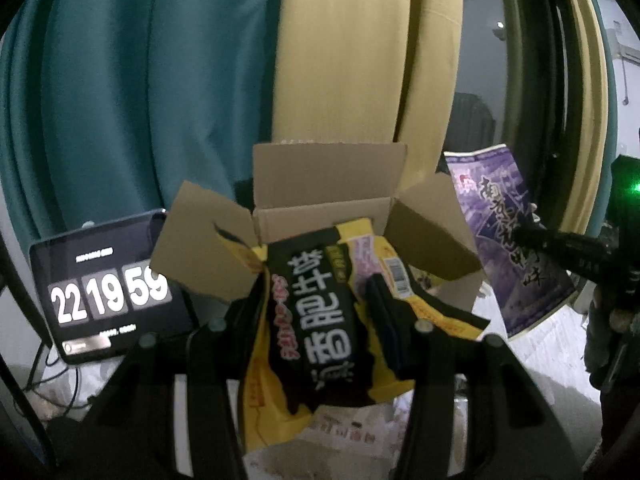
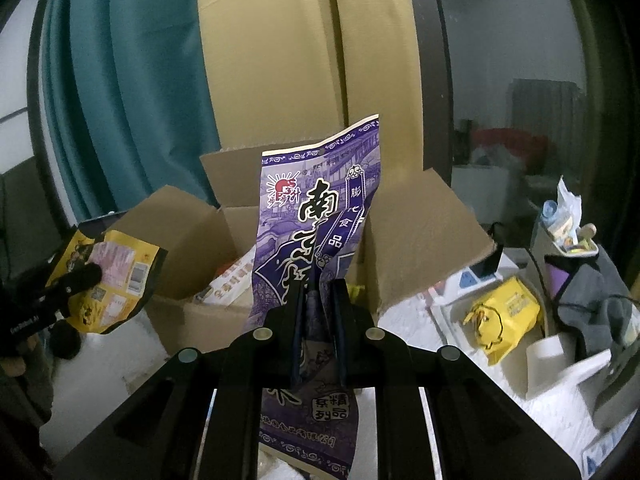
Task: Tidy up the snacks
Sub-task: 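Lift both bags and carry them over the box, then open both tools to release the bags into the box, then withdraw both tools from the box toward the remaining snacks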
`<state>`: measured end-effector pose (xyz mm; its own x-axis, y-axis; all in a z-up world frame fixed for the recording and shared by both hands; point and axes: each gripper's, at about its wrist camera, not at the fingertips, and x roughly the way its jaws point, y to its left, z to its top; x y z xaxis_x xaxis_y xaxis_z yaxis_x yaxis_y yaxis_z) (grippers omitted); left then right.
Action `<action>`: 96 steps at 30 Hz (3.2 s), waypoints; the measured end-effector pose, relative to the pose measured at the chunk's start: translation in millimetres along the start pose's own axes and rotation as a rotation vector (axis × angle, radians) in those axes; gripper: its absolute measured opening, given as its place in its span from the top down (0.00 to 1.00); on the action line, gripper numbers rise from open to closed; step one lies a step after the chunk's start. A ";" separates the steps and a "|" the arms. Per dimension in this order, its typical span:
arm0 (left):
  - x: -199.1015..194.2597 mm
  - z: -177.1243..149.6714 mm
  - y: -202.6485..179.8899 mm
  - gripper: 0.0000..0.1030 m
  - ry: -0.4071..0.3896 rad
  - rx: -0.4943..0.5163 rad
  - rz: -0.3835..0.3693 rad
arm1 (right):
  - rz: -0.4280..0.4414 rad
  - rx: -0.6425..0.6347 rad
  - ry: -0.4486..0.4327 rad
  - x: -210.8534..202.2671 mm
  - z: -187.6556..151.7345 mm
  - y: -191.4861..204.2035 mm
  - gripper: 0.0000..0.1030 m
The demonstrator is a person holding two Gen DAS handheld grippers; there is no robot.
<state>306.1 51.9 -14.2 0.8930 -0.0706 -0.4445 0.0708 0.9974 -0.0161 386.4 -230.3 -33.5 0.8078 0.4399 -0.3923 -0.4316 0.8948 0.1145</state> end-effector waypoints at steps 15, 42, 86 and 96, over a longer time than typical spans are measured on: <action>62.4 19.7 6.0 0.52 0.008 0.011 0.015 | 0.000 -0.045 -0.008 51.5 26.9 0.9 0.85; 69.7 31.6 11.7 0.14 -0.021 -0.048 0.045 | -0.058 -0.036 0.001 75.5 38.2 2.5 0.48; -104.3 -115.3 -52.0 0.14 0.030 -0.074 -0.123 | -0.105 0.064 0.125 -116.7 -136.2 54.7 0.47; -102.4 -155.4 -65.4 0.14 0.112 -0.073 -0.138 | -0.113 0.100 0.248 -117.2 -191.3 51.9 0.47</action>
<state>141.0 -3.4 -106.9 0.8215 -0.2081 -0.5308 0.1527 0.9773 -0.1468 192.6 -250.2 -156.1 0.7203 0.3158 -0.6176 -0.2931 0.9455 0.1415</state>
